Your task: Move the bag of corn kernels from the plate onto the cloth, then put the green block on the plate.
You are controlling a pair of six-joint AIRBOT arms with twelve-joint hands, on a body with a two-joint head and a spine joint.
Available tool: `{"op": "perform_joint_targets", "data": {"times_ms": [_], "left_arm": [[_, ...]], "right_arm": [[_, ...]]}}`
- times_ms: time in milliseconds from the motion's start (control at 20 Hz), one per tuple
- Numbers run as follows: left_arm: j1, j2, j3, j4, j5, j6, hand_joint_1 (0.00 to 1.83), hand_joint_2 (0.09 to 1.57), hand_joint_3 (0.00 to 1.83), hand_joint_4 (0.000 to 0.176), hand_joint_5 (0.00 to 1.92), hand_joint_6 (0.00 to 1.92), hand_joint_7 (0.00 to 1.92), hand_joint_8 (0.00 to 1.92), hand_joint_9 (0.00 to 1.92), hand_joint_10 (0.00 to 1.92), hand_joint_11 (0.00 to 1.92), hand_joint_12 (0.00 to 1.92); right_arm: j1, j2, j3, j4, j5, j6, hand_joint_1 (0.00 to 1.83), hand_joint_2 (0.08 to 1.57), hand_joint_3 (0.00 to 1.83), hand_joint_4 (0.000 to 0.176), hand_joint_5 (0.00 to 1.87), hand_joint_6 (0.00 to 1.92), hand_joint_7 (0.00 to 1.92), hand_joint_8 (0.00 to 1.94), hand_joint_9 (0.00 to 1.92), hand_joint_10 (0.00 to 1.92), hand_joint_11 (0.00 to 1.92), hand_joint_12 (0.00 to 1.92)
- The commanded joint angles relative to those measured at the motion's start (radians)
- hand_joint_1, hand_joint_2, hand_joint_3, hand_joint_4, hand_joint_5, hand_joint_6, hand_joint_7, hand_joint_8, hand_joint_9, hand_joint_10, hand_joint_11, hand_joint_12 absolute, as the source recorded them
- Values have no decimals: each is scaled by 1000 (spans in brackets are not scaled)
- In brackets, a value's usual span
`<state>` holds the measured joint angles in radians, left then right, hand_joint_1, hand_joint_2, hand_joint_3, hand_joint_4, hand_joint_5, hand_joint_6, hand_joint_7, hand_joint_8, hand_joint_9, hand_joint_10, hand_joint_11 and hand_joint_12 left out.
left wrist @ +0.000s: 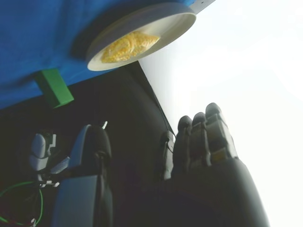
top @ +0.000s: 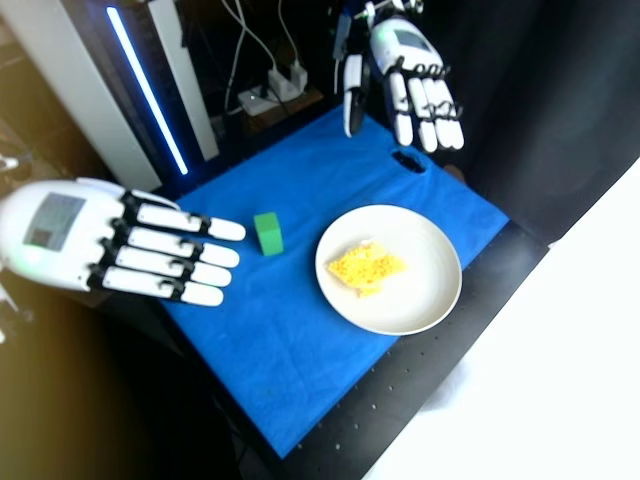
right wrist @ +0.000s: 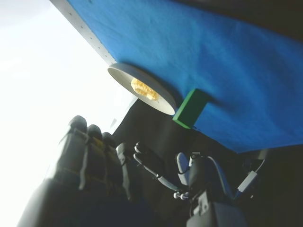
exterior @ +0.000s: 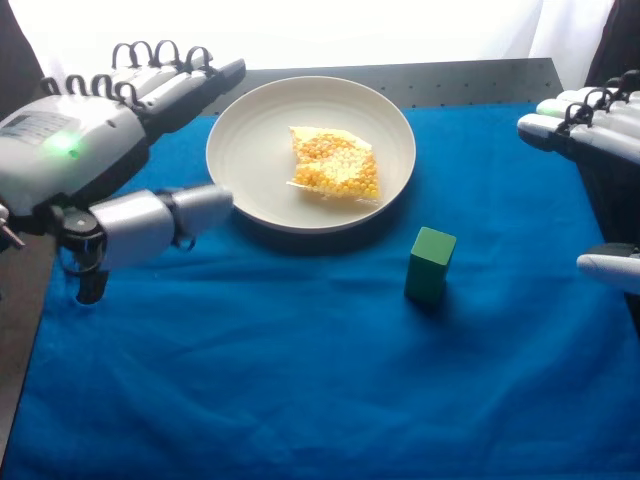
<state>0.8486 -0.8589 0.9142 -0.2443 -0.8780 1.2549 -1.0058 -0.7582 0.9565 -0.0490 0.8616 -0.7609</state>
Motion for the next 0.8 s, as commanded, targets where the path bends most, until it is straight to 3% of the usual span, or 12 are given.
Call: {"op": "perform_joint_targets", "data": {"times_ms": [0,100,200,300,450,500,550,600,650,700,750], "left_arm": [[-17,-11,11,8,-103,-1,245,1443,1,52,0,0,0,0,0,0,0,248],[-33,-15,23,8,-79,-1,295,1426,0,21,0,0,0,0,0,0,0,172],[-74,-44,59,6,-26,-1,338,1412,0,31,0,0,0,0,0,0,0,81],[-159,-108,126,20,82,-1,615,1385,0,50,0,0,0,0,0,0,4,4],[-274,-205,225,64,262,-1,687,1349,0,40,0,0,0,0,0,0,5,12],[-292,-238,254,63,301,-1,654,1324,0,72,0,0,0,0,0,0,0,2],[-293,-284,296,43,345,-1,682,1273,51,100,0,0,0,0,0,0,0,247],[-293,-304,316,31,366,-1,716,1272,20,72,0,0,2,0,26,7,0,588],[-293,-333,344,19,395,-1,753,1242,1,24,0,0,31,6,64,19,0,894],[-293,-351,362,12,415,-1,782,1225,0,52,0,0,5,0,12,12,0,758],[-293,-377,387,6,449,-1,821,1204,0,33,0,0,0,0,2,2,0,640]], "right_arm": [[10,-2,2,9,93,0,552,1306,26,0,0,0,0,0,0,0,0,0],[10,-2,0,5,90,0,490,1313,21,0,0,0,0,0,0,0,0,0],[10,-5,-1,5,88,1,471,1317,20,0,0,0,0,0,0,0,0,0],[7,-9,-3,6,78,1,479,1323,17,0,0,0,0,0,0,0,0,0],[3,-9,-4,6,74,1,487,1314,10,0,0,0,0,0,0,0,0,0],[3,-11,-4,5,74,1,516,1307,5,0,0,0,0,0,0,0,0,0],[3,-11,-4,3,72,1,536,1303,2,0,0,0,0,0,0,0,0,0],[3,-11,-4,3,70,1,552,1299,0,0,0,0,0,0,0,0,0,0],[3,-11,-3,3,70,1,558,1297,0,0,0,0,0,0,0,0,0,0],[3,-11,-3,3,69,1,559,1295,0,3,0,0,0,0,0,0,0,0],[2,-11,-4,3,68,2,563,1300,1,1,0,0,0,0,0,0,0,0]]}}
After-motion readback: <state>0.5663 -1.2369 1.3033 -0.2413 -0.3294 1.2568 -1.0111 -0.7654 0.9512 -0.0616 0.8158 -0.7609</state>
